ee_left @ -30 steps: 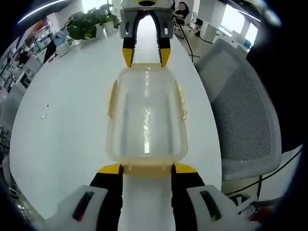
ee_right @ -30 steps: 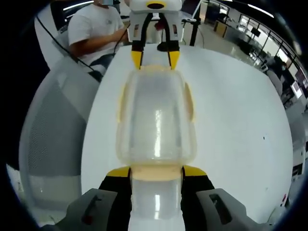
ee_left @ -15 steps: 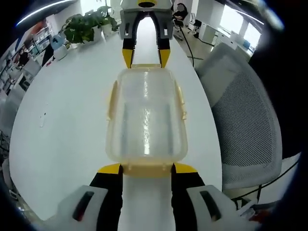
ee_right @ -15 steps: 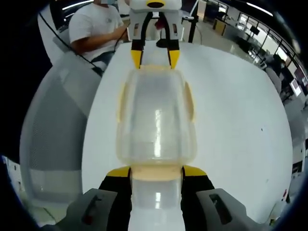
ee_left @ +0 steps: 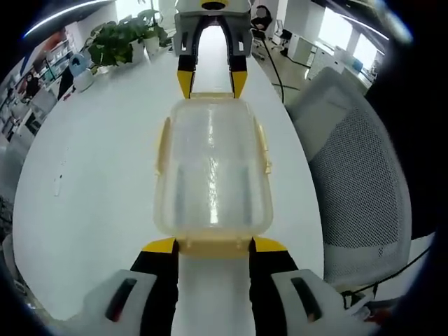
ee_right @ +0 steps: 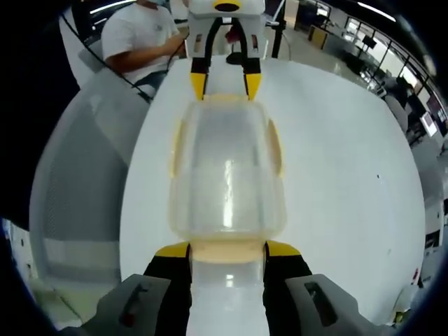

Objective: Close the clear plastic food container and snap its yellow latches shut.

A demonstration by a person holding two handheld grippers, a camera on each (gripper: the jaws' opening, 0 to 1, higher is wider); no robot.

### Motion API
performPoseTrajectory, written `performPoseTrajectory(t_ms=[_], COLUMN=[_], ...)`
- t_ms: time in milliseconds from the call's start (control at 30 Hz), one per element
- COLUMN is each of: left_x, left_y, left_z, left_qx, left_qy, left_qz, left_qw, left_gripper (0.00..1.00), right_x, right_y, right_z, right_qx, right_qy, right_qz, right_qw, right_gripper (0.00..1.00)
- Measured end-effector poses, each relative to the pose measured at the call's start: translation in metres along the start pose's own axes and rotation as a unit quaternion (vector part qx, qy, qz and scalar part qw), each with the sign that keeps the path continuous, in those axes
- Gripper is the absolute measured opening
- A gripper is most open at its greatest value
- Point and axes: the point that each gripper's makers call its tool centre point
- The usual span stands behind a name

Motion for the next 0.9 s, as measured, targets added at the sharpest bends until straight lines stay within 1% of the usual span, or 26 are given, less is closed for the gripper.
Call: performPoseTrajectory(t_ms=[300,500,900], left_x=[-0.001,-0.002,-0.001], left_y=[0.018,0.029,0.050], left_z=[-0.012,-0.017,-0.031], left_qx=[0.001,0.003,0.005], left_qy=[-0.005,-0.007,-0.013], left_qz=[-0.002,-0.002,0.000], left_qw=[1.0000,1.0000,0.9999], left_gripper=[0.38,0.38,0.38], right_x=[-0.001,-0.001,-0.002], right_y=[-0.022,-0.032,-0.058], right_z=[0.006,0.009,0.013], right_qx=[-0.006,-0.007,-0.022], right_qy=[0.004,0.006,0.006], right_qz=[-0.006,-0.011,-0.015], right_qw=[1.0000,0.9999,0.9996], right_gripper=[0.38,0.38,0.38])
Point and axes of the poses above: the point that each gripper's makers call its tool centre point, and the gripper's own axes: z roughly backward along the fingers, x roughly to its right, y roughly out of its top, and after that the axes turned 1 degree about z, right-handed
